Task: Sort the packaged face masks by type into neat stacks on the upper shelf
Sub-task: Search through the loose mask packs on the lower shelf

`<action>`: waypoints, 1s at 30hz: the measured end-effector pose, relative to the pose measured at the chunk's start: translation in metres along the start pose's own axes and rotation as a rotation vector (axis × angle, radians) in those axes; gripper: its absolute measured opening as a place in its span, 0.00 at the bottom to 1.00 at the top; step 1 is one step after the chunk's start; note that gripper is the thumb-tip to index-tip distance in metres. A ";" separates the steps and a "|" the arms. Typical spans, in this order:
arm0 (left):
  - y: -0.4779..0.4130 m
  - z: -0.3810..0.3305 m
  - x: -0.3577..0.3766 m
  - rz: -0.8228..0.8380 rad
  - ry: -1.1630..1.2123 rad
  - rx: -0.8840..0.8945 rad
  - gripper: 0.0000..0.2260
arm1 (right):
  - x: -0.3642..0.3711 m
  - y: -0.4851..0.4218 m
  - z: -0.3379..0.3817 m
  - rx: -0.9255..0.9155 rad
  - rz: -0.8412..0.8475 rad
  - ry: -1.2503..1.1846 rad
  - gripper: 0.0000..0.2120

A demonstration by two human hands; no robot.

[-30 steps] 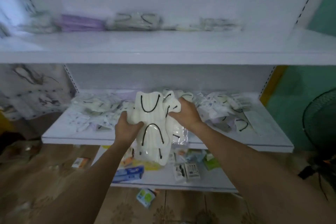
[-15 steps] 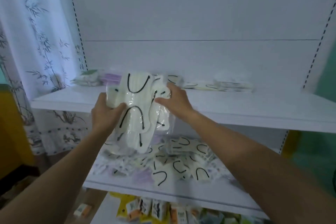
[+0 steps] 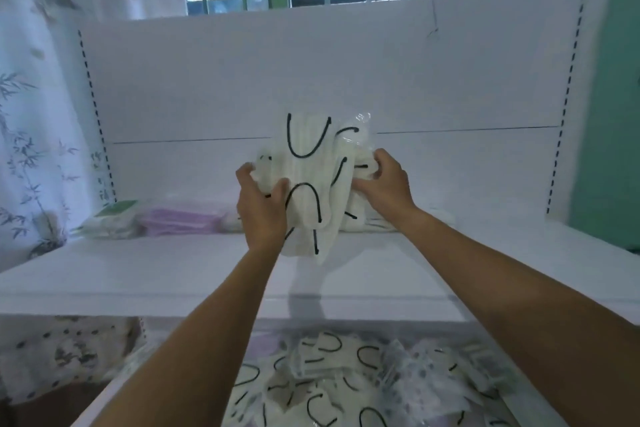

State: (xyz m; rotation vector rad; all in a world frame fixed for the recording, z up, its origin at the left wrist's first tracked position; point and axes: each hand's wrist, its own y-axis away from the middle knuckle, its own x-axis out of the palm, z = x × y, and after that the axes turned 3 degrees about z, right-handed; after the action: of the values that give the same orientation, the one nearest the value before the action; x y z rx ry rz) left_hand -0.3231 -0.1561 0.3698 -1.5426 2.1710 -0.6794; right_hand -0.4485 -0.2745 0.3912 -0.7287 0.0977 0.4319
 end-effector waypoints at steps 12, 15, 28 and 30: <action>0.043 0.074 0.036 0.308 -0.130 0.044 0.30 | 0.023 0.035 -0.099 0.485 -0.137 -0.341 0.13; 0.043 0.078 0.037 0.425 -0.200 0.143 0.35 | 0.023 0.038 -0.098 0.465 -0.200 -0.432 0.04; 0.047 0.077 0.030 0.224 -0.178 0.041 0.22 | 0.005 0.016 -0.087 0.085 -0.196 0.293 0.49; 0.047 0.080 0.032 0.252 -0.202 0.065 0.21 | -0.002 0.011 -0.078 -0.034 -0.155 0.419 0.49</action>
State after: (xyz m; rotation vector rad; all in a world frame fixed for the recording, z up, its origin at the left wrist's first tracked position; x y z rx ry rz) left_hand -0.3235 -0.1862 0.2762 -1.2199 2.1189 -0.4855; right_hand -0.4503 -0.3198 0.3274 -0.8460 0.4250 0.1282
